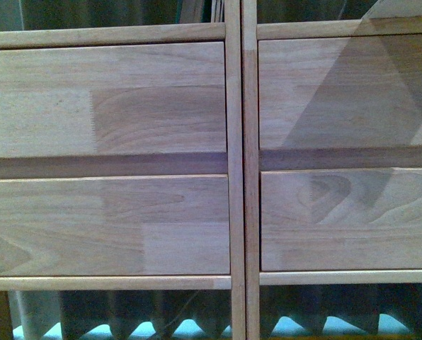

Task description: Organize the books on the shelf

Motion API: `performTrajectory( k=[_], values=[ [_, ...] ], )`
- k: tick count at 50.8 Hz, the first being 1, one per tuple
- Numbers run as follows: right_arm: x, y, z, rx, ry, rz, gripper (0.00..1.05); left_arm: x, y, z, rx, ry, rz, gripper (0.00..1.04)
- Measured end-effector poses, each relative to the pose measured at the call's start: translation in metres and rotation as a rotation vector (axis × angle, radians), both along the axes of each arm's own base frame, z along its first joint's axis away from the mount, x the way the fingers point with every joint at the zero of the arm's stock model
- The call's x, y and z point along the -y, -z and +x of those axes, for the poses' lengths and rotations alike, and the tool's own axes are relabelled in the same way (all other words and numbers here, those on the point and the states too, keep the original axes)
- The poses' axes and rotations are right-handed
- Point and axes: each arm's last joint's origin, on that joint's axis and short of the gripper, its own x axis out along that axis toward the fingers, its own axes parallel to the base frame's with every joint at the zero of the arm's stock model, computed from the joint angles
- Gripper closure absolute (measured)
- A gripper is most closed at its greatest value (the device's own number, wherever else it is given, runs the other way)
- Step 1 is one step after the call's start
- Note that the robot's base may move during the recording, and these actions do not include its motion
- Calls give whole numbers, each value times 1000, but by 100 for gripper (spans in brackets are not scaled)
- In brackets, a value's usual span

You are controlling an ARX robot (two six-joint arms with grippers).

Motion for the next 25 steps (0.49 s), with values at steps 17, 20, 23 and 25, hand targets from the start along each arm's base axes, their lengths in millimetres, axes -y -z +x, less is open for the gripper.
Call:
performTrajectory(
  k=[17,20,23,25],
  values=[
    [0,0,0,0,3,0,7,0,0,0,0,0,0,7],
    [0,0,0,0,0,0,7,0,0,0,0,1,0,7],
    [0,0,0,0,0,0,7,0,0,0,0,0,0,7],
    [0,0,0,0,0,0,7,0,0,0,0,1,0,7]
  ],
)
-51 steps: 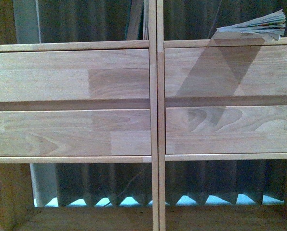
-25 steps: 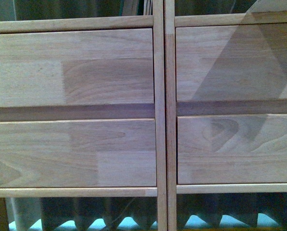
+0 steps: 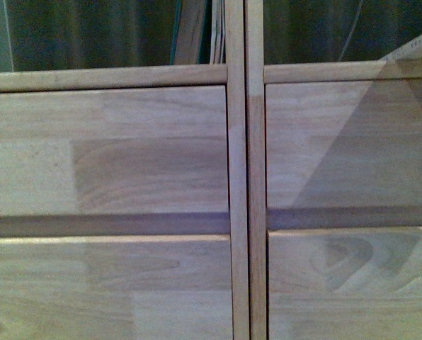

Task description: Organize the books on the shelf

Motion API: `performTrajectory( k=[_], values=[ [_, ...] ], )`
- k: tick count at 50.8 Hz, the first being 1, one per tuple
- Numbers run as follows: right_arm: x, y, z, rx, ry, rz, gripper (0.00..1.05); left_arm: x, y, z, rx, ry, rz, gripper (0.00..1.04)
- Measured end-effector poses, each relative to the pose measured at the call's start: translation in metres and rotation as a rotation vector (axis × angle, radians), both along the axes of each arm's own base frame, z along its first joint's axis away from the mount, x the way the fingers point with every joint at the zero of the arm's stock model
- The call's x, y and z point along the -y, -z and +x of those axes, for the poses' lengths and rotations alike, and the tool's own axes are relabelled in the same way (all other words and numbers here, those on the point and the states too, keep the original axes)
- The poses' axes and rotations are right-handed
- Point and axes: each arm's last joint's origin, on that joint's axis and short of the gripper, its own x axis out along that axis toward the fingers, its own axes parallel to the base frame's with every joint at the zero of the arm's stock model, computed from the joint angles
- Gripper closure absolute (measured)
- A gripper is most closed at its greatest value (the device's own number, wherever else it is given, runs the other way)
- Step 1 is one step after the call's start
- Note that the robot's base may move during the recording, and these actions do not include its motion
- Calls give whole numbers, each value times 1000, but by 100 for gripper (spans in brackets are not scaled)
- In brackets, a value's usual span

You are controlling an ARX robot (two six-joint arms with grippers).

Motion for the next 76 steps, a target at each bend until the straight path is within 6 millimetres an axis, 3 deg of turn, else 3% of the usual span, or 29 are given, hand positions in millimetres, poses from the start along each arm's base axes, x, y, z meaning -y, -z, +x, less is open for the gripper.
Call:
performTrajectory(
  k=[22,28,34,42,53,60,67,76],
  values=[
    [0,0,0,-2,-8,3,7,0,0,0,0,0,0,7],
    [2,-4,5,-94,-253,175,7,0,0,0,0,2,0,7],
    [4,-29,15,-83,-351,344,7,0,0,0,0,-1,0,7],
    [3,-80,46,-4,-361,569,7,0,0,0,0,0,0,7],
    [-5,-120,99,-5,-364,896,7,0,0,0,0,0,0,7],
    [-9,-125,137,-53,-312,1064,7,0,0,0,0,-1,0,7],
    [-4,-126,156,-50,-275,1121,7,0,0,0,0,0,0,7],
    [18,-127,175,-14,-181,1200,7,0,0,0,0,0,0,7]
  ],
)
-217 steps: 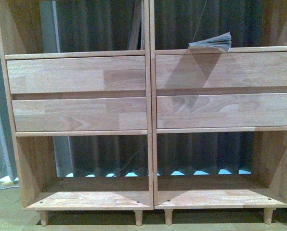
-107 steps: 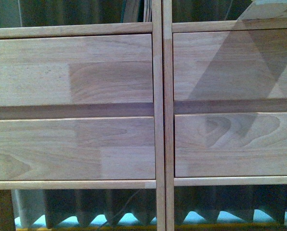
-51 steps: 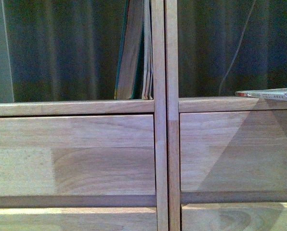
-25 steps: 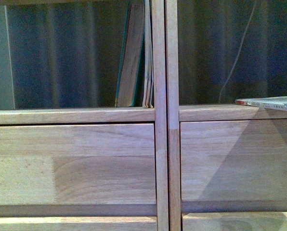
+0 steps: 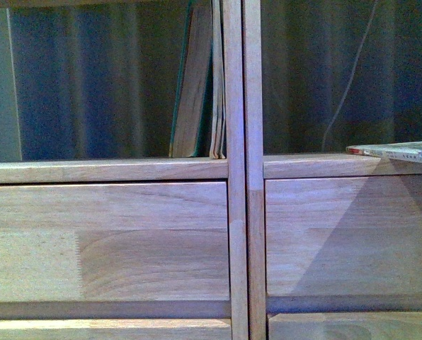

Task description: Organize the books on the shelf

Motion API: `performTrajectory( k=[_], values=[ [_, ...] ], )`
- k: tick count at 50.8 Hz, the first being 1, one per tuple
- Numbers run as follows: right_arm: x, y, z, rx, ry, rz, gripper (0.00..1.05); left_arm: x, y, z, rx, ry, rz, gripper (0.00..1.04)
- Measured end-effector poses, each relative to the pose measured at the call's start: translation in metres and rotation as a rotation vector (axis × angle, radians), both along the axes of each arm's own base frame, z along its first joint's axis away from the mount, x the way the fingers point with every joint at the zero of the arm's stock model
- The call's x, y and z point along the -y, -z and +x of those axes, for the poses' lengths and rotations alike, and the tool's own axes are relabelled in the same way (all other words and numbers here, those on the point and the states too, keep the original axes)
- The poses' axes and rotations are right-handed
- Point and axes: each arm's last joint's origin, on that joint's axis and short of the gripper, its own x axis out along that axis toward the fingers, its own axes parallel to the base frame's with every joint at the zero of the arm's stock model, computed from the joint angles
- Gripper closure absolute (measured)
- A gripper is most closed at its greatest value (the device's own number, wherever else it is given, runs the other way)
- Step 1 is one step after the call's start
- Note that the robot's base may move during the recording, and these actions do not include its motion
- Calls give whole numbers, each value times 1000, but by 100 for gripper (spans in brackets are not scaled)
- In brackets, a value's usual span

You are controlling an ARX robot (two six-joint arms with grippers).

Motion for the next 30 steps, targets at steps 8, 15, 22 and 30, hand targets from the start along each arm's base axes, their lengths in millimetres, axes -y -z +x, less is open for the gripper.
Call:
performTrajectory(
  k=[8,15,22,30],
  values=[
    [20,1,6,-13,64,57,7,0,0,0,0,0,0,7],
    [26,0,4,0,62,81,14,0,0,0,0,0,0,7],
    [19,-4,2,25,14,82,33,0,0,0,0,0,0,7],
    [9,-4,-1,33,-27,82,57,0,0,0,0,0,0,7]
  ],
)
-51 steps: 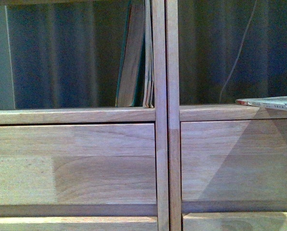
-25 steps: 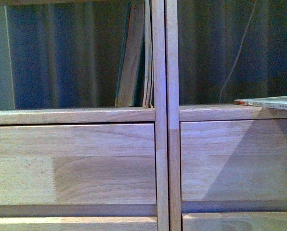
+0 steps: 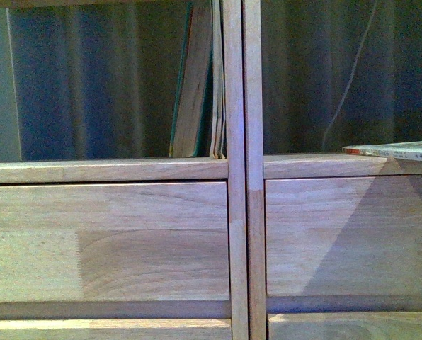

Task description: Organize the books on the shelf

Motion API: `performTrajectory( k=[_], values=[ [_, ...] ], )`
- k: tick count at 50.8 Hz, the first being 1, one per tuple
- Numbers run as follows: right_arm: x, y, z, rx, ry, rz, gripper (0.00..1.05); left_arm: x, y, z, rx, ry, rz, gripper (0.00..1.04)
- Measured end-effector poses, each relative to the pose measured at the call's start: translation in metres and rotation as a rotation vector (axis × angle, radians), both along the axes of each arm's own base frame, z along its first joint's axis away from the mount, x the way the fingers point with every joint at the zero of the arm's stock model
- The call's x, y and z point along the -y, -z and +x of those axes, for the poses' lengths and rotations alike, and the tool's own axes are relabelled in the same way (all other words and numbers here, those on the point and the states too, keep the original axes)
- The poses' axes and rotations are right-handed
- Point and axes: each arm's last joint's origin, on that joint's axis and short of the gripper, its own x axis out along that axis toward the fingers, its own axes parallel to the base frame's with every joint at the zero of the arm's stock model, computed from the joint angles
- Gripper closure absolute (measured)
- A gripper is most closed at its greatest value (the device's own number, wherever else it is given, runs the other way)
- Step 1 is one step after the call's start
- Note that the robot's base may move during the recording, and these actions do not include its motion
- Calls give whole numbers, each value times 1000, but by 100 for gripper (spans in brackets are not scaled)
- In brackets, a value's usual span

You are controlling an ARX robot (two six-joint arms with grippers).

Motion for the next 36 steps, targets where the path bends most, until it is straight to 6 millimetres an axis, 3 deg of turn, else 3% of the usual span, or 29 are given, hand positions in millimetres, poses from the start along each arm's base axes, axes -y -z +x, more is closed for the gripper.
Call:
performTrajectory(
  k=[9,14,25,33,36],
  values=[
    [-4,5,-4,-10,-11,-1,85,0,0,0,0,0,0,7],
    [-4,5,-8,-5,-16,4,95,0,0,0,0,0,0,7],
    [-2,3,-23,22,-47,-16,97,0,0,0,0,0,0,7],
    [3,-2,-48,74,-94,-52,97,0,0,0,0,2,0,7],
    [6,-8,-58,111,-112,-71,97,0,-2,3,-4,150,4,7]
  ],
)
